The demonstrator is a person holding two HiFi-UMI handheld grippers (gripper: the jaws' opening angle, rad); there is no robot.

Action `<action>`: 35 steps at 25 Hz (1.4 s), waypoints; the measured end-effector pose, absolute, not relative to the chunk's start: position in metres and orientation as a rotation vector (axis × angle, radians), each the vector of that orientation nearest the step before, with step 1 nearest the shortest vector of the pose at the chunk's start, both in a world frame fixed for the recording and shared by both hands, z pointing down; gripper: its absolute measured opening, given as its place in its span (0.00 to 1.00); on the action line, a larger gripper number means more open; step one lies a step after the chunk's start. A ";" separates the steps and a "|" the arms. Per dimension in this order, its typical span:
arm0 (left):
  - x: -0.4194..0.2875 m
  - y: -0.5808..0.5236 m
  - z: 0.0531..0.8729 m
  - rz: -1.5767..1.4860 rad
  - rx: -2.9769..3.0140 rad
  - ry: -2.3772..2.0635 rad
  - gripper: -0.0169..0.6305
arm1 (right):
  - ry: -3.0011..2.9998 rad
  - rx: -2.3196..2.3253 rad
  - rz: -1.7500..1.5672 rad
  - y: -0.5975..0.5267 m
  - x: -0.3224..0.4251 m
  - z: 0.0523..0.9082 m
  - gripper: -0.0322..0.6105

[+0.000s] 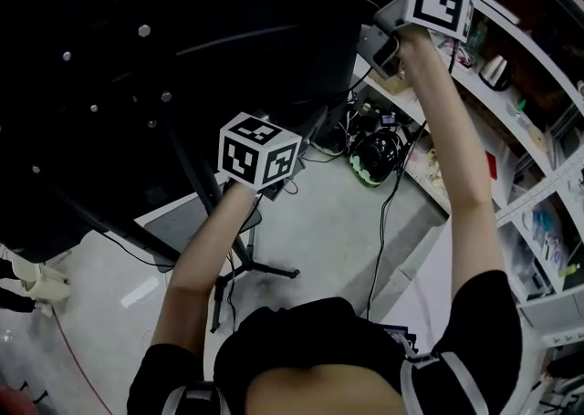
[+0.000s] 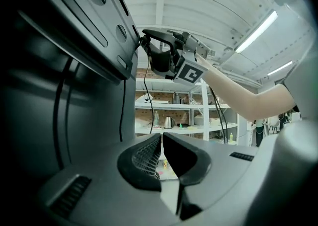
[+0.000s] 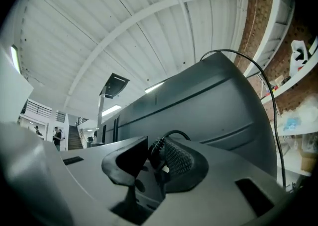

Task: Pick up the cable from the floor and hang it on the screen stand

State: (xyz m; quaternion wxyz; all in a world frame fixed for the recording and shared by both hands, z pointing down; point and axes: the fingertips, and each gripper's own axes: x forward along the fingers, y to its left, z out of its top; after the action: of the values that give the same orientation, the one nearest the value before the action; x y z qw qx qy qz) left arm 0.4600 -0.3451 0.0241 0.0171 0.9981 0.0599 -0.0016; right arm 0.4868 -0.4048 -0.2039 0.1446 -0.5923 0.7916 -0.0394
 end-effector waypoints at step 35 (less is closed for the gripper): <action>0.419 -0.338 0.055 -0.051 3.086 0.088 0.06 | 2.738 -1.303 0.227 -0.350 0.312 -0.199 0.23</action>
State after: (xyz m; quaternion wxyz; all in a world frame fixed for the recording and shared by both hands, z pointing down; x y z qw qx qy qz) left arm 0.4194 -0.3378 0.0546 0.0271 0.9991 0.0285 -0.0164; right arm 0.3117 -0.3497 -0.1994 0.0504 -0.4280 0.8993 0.0745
